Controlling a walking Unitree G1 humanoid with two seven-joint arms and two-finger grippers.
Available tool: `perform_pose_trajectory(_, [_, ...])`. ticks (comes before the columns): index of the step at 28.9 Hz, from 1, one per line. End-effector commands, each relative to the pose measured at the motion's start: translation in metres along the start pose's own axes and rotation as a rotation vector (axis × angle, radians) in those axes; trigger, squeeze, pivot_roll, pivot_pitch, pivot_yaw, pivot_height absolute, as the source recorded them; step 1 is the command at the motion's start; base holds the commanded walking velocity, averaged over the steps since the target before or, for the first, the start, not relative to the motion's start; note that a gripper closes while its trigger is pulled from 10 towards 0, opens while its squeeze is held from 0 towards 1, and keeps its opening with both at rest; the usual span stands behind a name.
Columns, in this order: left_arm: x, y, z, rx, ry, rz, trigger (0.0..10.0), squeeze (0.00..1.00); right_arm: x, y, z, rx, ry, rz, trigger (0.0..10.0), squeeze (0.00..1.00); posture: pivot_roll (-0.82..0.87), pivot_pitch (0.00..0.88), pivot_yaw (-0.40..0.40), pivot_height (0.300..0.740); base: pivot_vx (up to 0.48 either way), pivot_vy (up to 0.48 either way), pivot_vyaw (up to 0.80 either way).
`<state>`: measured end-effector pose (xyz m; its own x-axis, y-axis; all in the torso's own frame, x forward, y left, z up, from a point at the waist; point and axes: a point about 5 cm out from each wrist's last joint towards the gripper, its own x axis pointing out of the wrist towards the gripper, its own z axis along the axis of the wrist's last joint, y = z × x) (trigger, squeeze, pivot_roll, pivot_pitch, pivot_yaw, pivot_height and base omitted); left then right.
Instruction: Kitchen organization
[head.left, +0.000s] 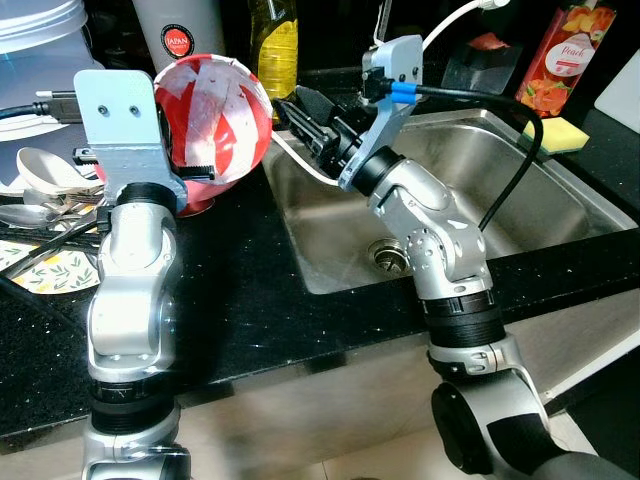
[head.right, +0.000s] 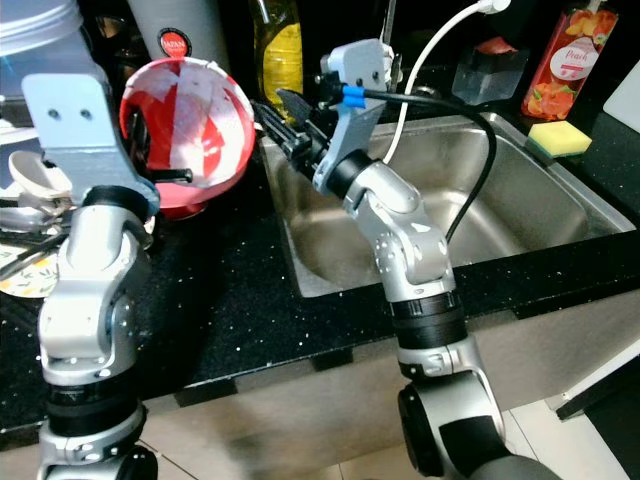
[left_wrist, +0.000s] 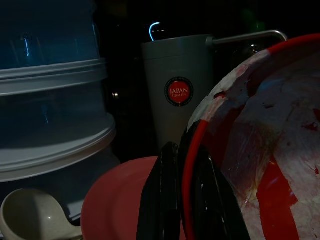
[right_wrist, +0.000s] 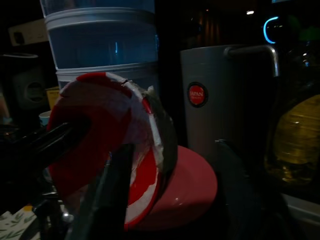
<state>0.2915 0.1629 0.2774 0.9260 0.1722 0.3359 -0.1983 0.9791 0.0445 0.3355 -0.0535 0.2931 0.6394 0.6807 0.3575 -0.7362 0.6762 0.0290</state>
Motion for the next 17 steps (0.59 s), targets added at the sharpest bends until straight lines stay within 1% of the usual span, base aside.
perform_pose_trajectory(1, [0.001,-0.002,0.001,0.009,-0.020,0.002,10.0,0.00,-0.001,0.003,0.001,0.051,0.005,0.016,10.0,0.00,0.01,0.000,-0.034,0.740,0.000,0.000,0.00])
perform_pose_trajectory(4, [0.001,-0.003,0.001,0.010,-0.020,-0.001,10.0,0.00,-0.001,0.005,0.000,0.076,0.017,0.041,10.0,0.00,0.01,0.000,-0.034,0.740,0.000,0.000,0.00])
perform_pose_trajectory(6, [0.001,-0.004,0.000,0.009,-0.021,-0.005,10.0,0.00,-0.002,0.010,-0.005,0.066,0.052,0.076,10.0,0.00,0.01,0.000,-0.034,0.740,0.000,0.000,0.00])
perform_pose_trajectory(7, [0.001,-0.004,0.000,0.009,-0.021,-0.005,10.0,0.00,-0.002,0.010,-0.005,0.066,0.052,0.076,10.0,0.00,0.01,0.000,-0.034,0.740,0.000,0.000,0.00])
perform_pose_trajectory(8, [0.002,-0.005,0.000,0.008,-0.022,-0.010,10.0,0.00,-0.003,0.012,-0.011,0.054,0.083,0.082,10.0,0.00,0.01,0.000,-0.034,0.740,0.000,0.000,0.00])
perform_pose_trajectory(11, [0.001,-0.013,-0.004,-0.011,-0.001,-0.065,10.0,0.00,-0.001,0.015,-0.025,0.052,0.130,0.058,10.0,0.00,0.01,0.000,-0.032,0.740,0.000,0.000,0.00])
perform_pose_trajectory(12, [0.001,-0.013,-0.004,-0.011,-0.001,-0.065,10.0,0.00,-0.001,0.015,-0.025,0.052,0.130,0.058,10.0,0.00,0.01,0.000,-0.032,0.740,0.000,0.000,0.00])
perform_pose_trajectory(14, [-0.001,-0.021,-0.007,-0.037,0.022,-0.113,10.0,0.00,0.002,0.012,-0.030,0.045,0.148,0.022,10.0,0.00,0.01,0.000,-0.031,0.740,0.000,0.000,0.00])
perform_pose_trajectory(15, [-0.001,-0.021,-0.007,-0.037,0.022,-0.113,10.0,0.00,0.002,0.012,-0.030,0.045,0.148,0.022,10.0,0.00,0.01,0.000,-0.031,0.740,0.000,0.000,0.00])
perform_pose_trajectory(16, [-0.003,-0.026,-0.008,-0.052,0.029,-0.141,10.0,0.00,0.003,0.009,-0.032,0.040,0.161,-0.009,10.0,0.00,0.01,0.000,-0.030,0.740,0.000,0.000,0.00])
perform_pose_trajectory(17, [-0.003,-0.026,-0.008,-0.052,0.029,-0.141,10.0,0.00,0.003,0.009,-0.032,0.040,0.161,-0.009,10.0,0.00,0.01,0.000,-0.030,0.740,0.000,0.000,0.00])
